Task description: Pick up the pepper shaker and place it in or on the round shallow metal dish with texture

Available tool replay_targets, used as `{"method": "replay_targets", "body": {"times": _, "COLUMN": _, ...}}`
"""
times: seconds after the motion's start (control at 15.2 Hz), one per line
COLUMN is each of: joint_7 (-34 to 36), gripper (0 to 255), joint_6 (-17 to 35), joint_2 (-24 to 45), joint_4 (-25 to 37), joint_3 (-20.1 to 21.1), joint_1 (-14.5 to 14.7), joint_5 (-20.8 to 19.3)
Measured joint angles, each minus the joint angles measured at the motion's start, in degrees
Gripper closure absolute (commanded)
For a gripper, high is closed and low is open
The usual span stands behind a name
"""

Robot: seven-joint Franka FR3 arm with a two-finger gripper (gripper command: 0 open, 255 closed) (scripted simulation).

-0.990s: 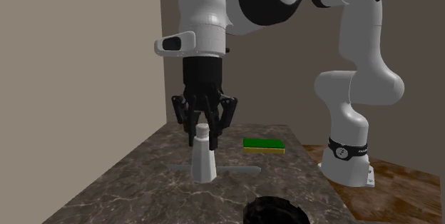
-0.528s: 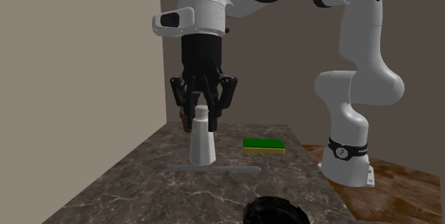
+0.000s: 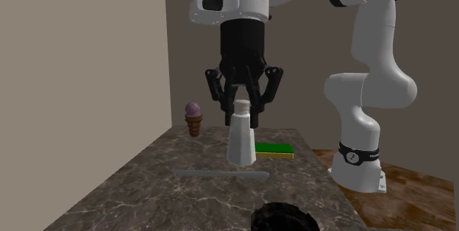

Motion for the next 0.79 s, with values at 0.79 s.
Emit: {"method": "replay_targets", "body": {"times": 0.79, "joint_7": 8.67, "gripper": 255, "joint_6": 4.20, "joint_2": -7.38, "joint_4": -11.02, "joint_3": 5.01, "joint_1": 3.27, "joint_5": -0.93}}
